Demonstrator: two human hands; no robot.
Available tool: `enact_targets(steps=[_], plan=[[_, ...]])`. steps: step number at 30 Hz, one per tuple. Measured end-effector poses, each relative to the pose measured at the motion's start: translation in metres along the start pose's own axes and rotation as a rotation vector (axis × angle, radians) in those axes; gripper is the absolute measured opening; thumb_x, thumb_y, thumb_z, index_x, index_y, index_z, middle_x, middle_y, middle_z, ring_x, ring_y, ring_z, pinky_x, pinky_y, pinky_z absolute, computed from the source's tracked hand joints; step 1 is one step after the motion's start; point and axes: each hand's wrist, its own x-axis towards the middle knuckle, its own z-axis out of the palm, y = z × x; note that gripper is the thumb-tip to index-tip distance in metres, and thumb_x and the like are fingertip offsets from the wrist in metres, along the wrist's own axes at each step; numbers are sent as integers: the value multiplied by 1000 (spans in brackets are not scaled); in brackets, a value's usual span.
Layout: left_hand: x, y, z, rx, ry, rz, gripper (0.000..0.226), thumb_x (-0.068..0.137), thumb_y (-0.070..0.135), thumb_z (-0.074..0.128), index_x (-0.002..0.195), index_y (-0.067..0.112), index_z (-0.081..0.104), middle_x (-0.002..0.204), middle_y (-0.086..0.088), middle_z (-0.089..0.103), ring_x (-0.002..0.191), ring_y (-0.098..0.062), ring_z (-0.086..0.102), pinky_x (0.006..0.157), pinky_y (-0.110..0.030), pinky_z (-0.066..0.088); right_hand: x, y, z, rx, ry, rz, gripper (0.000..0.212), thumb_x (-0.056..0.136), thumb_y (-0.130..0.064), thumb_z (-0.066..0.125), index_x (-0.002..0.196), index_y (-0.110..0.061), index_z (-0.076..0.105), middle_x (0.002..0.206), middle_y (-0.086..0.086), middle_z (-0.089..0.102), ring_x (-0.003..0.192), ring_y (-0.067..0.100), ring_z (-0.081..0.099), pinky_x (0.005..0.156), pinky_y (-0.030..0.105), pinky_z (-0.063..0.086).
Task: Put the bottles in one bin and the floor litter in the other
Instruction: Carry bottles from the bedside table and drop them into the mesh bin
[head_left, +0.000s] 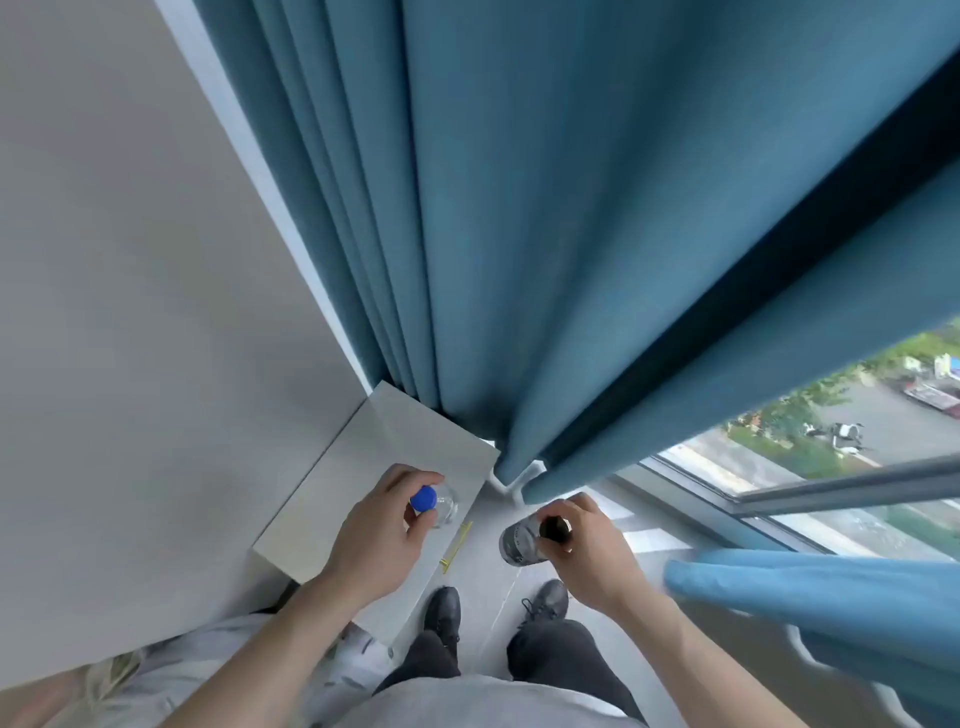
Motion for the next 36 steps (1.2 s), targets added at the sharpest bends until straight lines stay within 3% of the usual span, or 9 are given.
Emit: enact_targets(steps=[7, 12, 15, 20, 28, 32, 36], plan=[[10, 114, 59, 94, -296, 340, 19, 94, 32, 65, 110, 43, 61, 112, 27, 49, 84, -1, 60, 78, -29, 52, -125, 76, -39, 248, 299, 247, 17, 82, -39, 70, 98, -42, 67, 102, -18, 53, 85, 6, 60, 79, 26, 52], [-3, 231, 139, 130, -447, 603, 20, 94, 30, 64, 108, 44, 60, 112, 25, 48, 85, -1, 59, 77, -30, 53, -232, 148, -66, 353, 510, 380, 17, 82, -32, 74, 94, -41, 67, 99, -17, 56, 88, -7, 54, 74, 6, 39], [-30, 305, 197, 125, -511, 726, 27, 91, 25, 67, 109, 44, 60, 110, 24, 49, 89, -1, 59, 79, -26, 50, -294, 200, -76, 392, 612, 469, 18, 79, -33, 75, 89, -44, 65, 98, -19, 55, 90, -9, 54, 74, 7, 39], [-88, 410, 290, 80, -618, 863, 34, 88, 18, 69, 108, 45, 63, 112, 22, 53, 86, -5, 61, 76, -17, 47, -391, 285, -81, 487, 761, 605, 20, 74, -34, 72, 93, -38, 68, 98, -20, 55, 92, -3, 57, 82, 16, 45], [-168, 533, 398, 58, -882, 1036, 28, 94, 19, 65, 105, 45, 65, 117, 20, 54, 88, -11, 64, 77, -29, 54, -515, 375, -80, 585, 992, 810, 26, 71, -45, 64, 96, -41, 66, 101, -23, 57, 90, -2, 60, 84, 20, 50], [-194, 587, 449, 97, -986, 1128, 22, 95, 23, 65, 103, 43, 67, 118, 21, 56, 91, -12, 64, 80, -30, 54, -558, 403, -79, 635, 1053, 924, 20, 82, -34, 72, 100, -39, 67, 102, -23, 55, 84, -3, 59, 76, 12, 43], [-218, 635, 506, 86, -1105, 1186, 24, 95, 18, 66, 103, 40, 68, 119, 19, 57, 93, -12, 65, 79, -27, 54, -593, 437, -84, 666, 1087, 1033, 21, 85, -39, 72, 105, -41, 65, 104, -26, 54, 82, -7, 58, 70, 10, 39]])
